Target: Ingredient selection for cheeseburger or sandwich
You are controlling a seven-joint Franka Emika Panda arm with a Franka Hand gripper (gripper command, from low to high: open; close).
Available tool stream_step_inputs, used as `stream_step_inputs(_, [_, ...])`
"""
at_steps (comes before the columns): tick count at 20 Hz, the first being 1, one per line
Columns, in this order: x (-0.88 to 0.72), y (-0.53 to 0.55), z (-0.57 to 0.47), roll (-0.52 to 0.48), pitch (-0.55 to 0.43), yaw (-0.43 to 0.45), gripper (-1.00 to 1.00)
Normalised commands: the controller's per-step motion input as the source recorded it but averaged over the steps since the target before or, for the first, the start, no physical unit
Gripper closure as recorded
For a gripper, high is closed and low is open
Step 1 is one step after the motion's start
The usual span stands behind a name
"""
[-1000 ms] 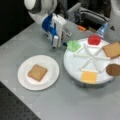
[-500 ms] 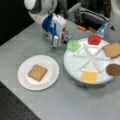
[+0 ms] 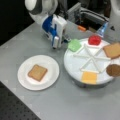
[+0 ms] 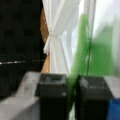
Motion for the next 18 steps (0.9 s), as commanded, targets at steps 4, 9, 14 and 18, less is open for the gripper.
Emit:
stream_step_inputs(4, [-0.03,0.19,0.06,-0.036,0.020,-0.021,1.00])
stream_step_inputs(9, [-0.06,0.20,0.11,-0.028,0.037,-0.003,1.00])
stream_step_inputs(14, [-0.10,0.08,0.17,-0.028,0.066,0.029,1.00])
stream_step_inputs(18, [-0.08,-0.09,0.23,-0.047,0.102,0.052,1.00])
